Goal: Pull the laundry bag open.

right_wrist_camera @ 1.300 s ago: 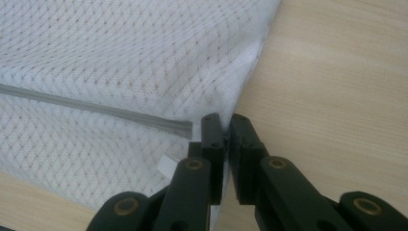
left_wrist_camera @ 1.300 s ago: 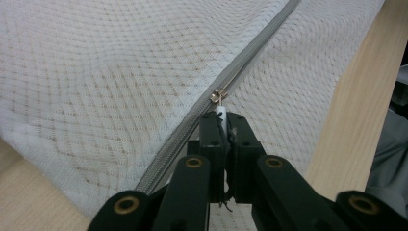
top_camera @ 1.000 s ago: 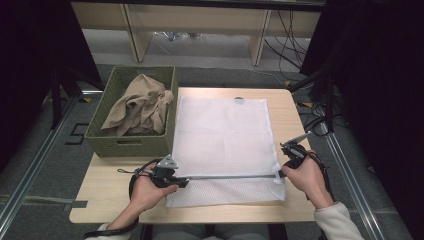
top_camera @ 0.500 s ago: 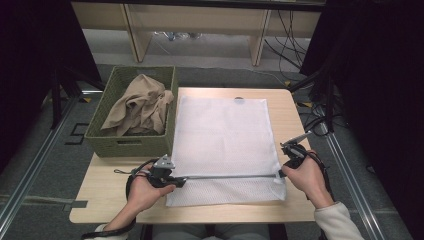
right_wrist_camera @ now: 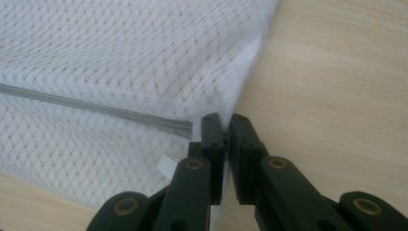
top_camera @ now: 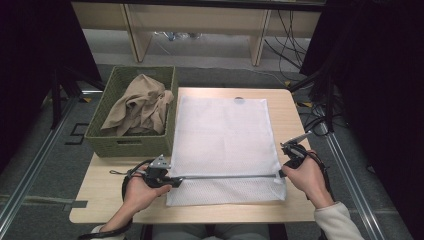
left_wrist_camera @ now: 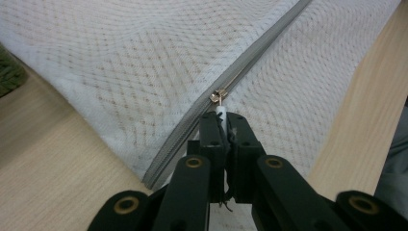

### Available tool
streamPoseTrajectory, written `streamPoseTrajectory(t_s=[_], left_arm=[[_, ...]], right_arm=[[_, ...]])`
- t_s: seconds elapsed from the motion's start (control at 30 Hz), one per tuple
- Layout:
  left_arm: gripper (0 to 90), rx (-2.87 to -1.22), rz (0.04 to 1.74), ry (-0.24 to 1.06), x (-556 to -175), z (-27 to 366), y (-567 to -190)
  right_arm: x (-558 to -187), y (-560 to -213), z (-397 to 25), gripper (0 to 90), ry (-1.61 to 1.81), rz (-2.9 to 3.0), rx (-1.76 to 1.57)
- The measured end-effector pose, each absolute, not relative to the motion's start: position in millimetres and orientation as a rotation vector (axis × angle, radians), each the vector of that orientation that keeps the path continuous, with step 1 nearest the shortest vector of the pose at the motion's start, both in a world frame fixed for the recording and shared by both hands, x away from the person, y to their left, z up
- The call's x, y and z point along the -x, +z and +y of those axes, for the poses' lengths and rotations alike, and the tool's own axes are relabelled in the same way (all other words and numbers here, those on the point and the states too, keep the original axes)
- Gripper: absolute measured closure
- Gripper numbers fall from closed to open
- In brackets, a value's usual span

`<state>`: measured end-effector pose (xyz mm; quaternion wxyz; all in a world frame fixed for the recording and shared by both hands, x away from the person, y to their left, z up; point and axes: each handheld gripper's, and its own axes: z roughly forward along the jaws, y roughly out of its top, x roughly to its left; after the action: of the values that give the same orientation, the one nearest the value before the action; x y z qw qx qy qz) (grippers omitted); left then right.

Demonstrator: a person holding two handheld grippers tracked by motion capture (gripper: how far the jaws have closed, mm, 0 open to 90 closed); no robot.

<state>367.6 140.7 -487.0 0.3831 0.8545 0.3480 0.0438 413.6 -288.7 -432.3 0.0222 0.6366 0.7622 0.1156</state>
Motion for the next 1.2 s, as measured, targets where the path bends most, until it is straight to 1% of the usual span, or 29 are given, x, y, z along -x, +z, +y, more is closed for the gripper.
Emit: streamPoseTrajectory(t_s=[0.07,0.1,0.2,0.27,0.3,0.33,0.93,1.0,1.1,1.13,1.2], left_arm=[[86.6,-2.174,0.897,0.089,-367,142,-488],[86.6,-2.183,0.891,0.109,-368,143,-488],[86.6,-2.182,0.904,0.103,-367,145,-488],[86.6,-2.175,0.901,0.116,-367,146,-488],[86.6,-2.158,0.924,0.096,-366,146,-488],[86.6,-2.175,0.917,0.104,-367,148,-488],[86.6,-2.174,0.955,0.118,-363,164,-491],[86.6,-2.171,0.966,0.114,-363,167,-492],[86.6,-2.187,0.956,0.097,-363,170,-492],[86.6,-2.173,0.976,0.111,-362,170,-493],[86.6,-2.191,0.961,0.106,-362,174,-494]], right_arm=[[-414,-432,-289,86.5,0.359,2.362,-1.974],[-414,-433,-291,86.5,0.365,2.376,-1.937],[-415,-434,-293,86.5,0.381,2.389,-1.900],[-415,-434,-293,86.5,0.383,2.388,-1.908],[-414,-432,-291,86.5,0.367,2.373,-1.955],[-414,-432,-290,86.5,0.358,2.375,-1.963],[-415,-432,-291,86.5,0.363,2.363,-1.960],[-416,-435,-294,86.6,0.398,2.385,-1.886],[-416,-435,-293,86.6,0.396,2.386,-1.884],[-415,-433,-292,86.6,0.374,2.371,-1.934],[-414,-431,-288,86.6,0.351,2.337,-2.009]])
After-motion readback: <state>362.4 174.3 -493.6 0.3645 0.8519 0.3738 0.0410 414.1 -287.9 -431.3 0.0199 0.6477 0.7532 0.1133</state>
